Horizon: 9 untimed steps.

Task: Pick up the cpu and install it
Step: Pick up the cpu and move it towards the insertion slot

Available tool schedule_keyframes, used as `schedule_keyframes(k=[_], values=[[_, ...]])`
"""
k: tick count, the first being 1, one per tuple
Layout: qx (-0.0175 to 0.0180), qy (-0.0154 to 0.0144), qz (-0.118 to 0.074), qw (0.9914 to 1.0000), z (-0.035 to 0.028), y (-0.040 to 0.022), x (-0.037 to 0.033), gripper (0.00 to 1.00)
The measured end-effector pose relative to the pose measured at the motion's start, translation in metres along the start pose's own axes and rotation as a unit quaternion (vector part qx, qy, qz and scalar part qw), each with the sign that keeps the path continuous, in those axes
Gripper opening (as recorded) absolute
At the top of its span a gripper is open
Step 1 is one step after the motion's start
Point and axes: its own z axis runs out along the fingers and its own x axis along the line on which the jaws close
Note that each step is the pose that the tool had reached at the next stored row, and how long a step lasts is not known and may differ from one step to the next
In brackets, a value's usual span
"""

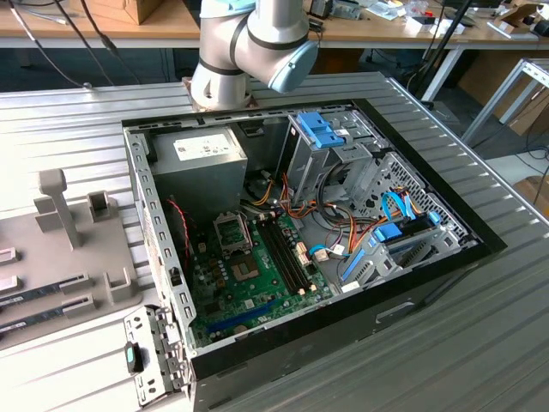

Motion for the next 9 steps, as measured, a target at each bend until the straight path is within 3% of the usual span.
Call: schedule_keyframes(k=[9], values=[[0.0000, 0.0000, 0.000, 1.00000, -0.0079, 0.0003, -0.0002, 0.47]])
